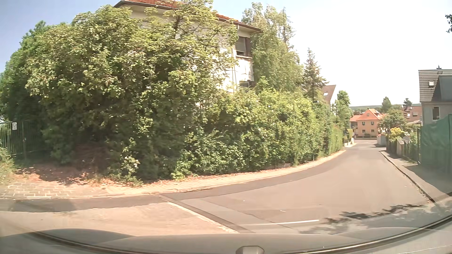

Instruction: Follow the waypoints while adhering to traffic rules and regulations

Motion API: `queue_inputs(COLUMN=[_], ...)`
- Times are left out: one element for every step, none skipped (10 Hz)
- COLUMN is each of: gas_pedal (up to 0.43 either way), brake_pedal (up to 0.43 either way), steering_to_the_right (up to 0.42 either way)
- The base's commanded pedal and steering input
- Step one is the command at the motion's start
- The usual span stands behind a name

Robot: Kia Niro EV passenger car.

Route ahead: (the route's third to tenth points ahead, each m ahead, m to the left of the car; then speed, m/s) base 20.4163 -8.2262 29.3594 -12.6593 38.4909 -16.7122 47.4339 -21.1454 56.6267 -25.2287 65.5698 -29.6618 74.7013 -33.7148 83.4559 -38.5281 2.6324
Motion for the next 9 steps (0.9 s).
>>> queue_inputs(gas_pedal=[0.0, 0.0, 0.0, 0.0, 0.0, 0.0, 0.0, 0.0, 0.0], brake_pedal=[0.165, 0.171, 0.171, 0.177, 0.177, 0.183, 0.189, 0.195, 0.195], steering_to_the_right=[0.573, 0.529, 0.467, 0.427, 0.393, 0.377, 0.371, 0.374, 0.374])
